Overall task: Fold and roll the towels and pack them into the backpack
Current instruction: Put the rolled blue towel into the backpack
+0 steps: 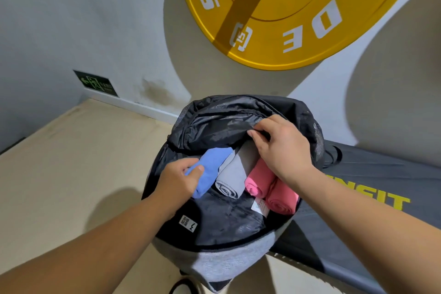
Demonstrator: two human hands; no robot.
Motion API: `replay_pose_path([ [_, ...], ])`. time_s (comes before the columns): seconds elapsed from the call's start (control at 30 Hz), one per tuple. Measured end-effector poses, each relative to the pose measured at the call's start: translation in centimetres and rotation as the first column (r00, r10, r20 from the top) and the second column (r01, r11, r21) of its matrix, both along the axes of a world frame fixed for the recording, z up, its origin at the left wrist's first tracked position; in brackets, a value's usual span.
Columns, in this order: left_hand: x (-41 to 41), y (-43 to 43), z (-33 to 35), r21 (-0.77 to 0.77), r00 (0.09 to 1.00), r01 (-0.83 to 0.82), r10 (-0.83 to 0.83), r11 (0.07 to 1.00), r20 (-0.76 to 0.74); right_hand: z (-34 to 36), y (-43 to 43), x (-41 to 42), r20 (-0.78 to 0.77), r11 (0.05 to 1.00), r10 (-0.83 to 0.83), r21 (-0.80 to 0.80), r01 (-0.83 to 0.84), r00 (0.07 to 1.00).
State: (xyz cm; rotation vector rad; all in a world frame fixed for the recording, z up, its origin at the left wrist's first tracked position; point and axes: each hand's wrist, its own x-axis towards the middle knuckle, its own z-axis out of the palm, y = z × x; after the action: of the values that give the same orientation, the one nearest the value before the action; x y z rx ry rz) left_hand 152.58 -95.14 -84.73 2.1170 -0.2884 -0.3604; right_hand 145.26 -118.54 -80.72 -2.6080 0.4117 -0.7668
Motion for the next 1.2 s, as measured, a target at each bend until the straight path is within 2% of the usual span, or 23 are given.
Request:
replay_pose_path([
  [0.03,0.6,-0.6,-0.3,-0.074,0.995,-0.064,0.059,0.995,-0.075,-0.1,-0.1,-0.1,-0.013,1.0,0.008,0.007,-0.008,1.0],
  [0.07,1.0,-1.3,-0.5,-0.079,0.981,-0.136,0.123,0.988,-0.151,-0.2,-0.1,-0.3,-0.032,1.0,0.021,0.01,-0.021,0.999],
  [0.13,1.4,-2.3,-1.0,-0.001,0.968,-0.175,0.172,0.984,-0.184,-0.4,-0.1,-0.7,-0.084,0.999,0.049,-0.012,-0.05,0.995],
  [0.23,1.4,-2.9,-0.9,0.241,0.994,-0.102,0.107,0.965,-0.006,-0.3,0.0,-1.4,-0.16,0.994,0.098,-0.031,-0.104,0.982],
  [0.37,0.3,-2.7,1.1,0.377,0.992,-0.071,0.026,0.924,0.122,0.9,-0.4,-3.0,-0.213,0.989,0.143,-0.005,-0.147,0.967],
  [0.47,-2.0,-4.3,4.2,0.299,0.97,-0.001,-0.071,0.954,0.231,1.9,-1.5,-4.9,-0.25,0.993,0.094,-0.044,-0.108,0.964],
  [0.6,-6.9,-9.3,8.3,0.149,0.971,0.171,-0.192,0.974,0.143,3.8,-4.4,-9.1,-0.28,0.998,-0.021,-0.063,0.003,0.96],
  [0.77,-14.5,-17.2,11.3,0.139,0.877,0.437,-0.455,0.889,0.153,5.0,-9.6,-17.3,-0.36,0.984,-0.177,-0.057,0.168,0.916],
  [0.87,-19.1,-21.6,11.6,0.165,0.79,0.582,-0.602,0.796,0.118,4.5,-13.0,-23.5,-0.428,0.963,-0.26,-0.043,0.268,0.866],
  [0.97,-22.7,-24.7,11.3,0.198,0.726,0.655,-0.68,0.73,0.105,3.5,-16.2,-29.3,-0.486,0.924,-0.35,-0.038,0.38,0.801],
  [1.07,-25.6,-26.5,10.6,0.156,0.72,0.678,-0.692,0.718,0.055,1.5,-19.3,-34.1,-0.555,0.859,-0.438,-0.025,0.511,0.707],
  [1.2,-28.0,-26.3,8.5,0.169,0.702,0.694,-0.71,0.7,0.055,-1.5,-23.0,-39.2,-0.654,0.722,-0.538,-0.031,0.691,0.532],
])
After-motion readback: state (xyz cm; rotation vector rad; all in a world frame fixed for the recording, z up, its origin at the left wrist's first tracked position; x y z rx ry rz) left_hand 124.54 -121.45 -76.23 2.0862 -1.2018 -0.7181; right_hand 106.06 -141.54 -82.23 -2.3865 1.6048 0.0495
